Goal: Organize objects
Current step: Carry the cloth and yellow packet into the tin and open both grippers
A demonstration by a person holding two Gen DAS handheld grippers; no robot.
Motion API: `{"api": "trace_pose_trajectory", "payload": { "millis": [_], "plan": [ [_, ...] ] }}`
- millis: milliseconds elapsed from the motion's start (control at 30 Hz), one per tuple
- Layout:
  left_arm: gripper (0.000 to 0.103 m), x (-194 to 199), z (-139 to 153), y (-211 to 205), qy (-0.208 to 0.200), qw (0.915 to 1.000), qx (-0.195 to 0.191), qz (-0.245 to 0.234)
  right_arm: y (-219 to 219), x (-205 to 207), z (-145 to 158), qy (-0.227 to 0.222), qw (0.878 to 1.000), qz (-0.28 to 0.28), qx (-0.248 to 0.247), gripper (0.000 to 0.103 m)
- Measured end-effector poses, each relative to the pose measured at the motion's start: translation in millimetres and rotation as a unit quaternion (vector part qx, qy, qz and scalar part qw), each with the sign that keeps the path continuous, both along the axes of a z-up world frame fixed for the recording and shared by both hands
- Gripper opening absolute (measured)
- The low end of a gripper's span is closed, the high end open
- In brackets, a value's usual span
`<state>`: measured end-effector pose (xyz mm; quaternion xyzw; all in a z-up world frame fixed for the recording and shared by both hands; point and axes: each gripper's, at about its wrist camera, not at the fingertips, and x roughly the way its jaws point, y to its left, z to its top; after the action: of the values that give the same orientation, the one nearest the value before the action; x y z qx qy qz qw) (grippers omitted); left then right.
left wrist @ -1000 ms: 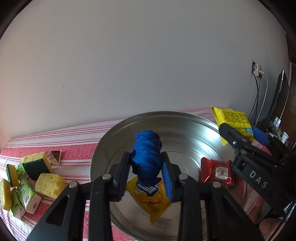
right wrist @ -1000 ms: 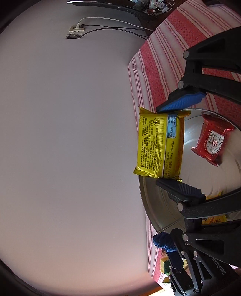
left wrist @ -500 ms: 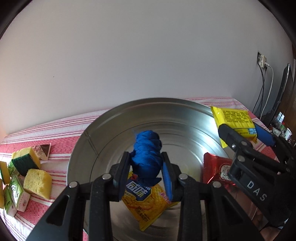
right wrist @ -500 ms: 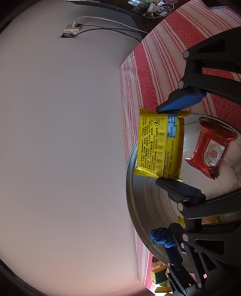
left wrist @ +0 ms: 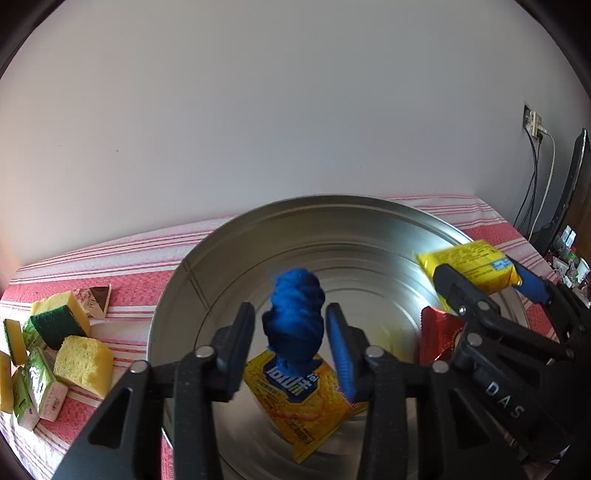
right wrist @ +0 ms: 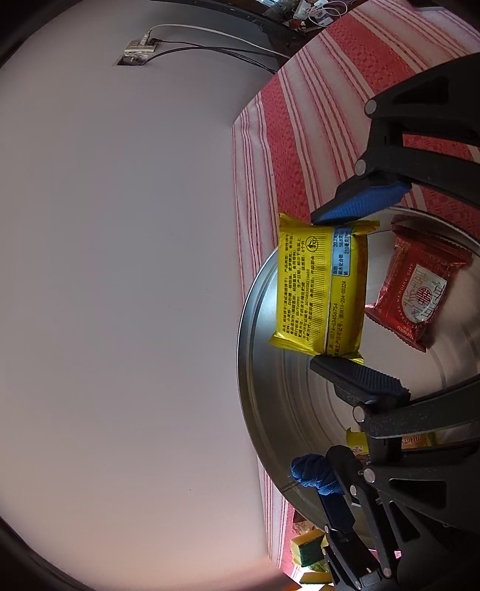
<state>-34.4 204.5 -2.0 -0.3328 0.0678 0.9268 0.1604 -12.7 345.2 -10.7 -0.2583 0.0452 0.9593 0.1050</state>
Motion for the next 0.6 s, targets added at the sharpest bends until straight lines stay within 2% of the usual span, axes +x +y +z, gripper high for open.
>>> {"api": "trace_pose_trajectory", "payload": {
  "millis": [33,100,167,267,467,600],
  "plan": [
    [0.057,1.3,1.7,-1.3,0.007,0.9999,0.000,0.008,-0.5,1.5,1.0,0.003,1.000,-0.007,0.002,0.077],
    [0.081,1.2,4.5,-8.3,0.018,0.9996,0.004,0.021,1.2,5.8,3.1,0.013,1.000,-0.006,-0.010,0.077],
    [0.096,-4.5,7.1,-18.8,0.022,0.9991,0.018,0.030,4.4,11.1,5.7,0.027,0.999,-0.022,-0.016,0.079],
    [0.099,-1.8,13.9,-23.7,0.037,0.9984,0.032,0.028,5.3,18.9,12.0,0.049,0.998,-0.030,-0.028,0.086],
    [0.102,8.8,17.1,-19.9,0.074,0.9967,0.010,0.031,0.5,24.5,15.5,0.061,0.997,-0.049,-0.015,0.088],
    [0.102,12.5,17.4,-25.4,0.081,0.9959,0.012,0.038,3.8,24.9,14.4,0.068,0.996,-0.058,-0.010,0.088]
  ]
}}
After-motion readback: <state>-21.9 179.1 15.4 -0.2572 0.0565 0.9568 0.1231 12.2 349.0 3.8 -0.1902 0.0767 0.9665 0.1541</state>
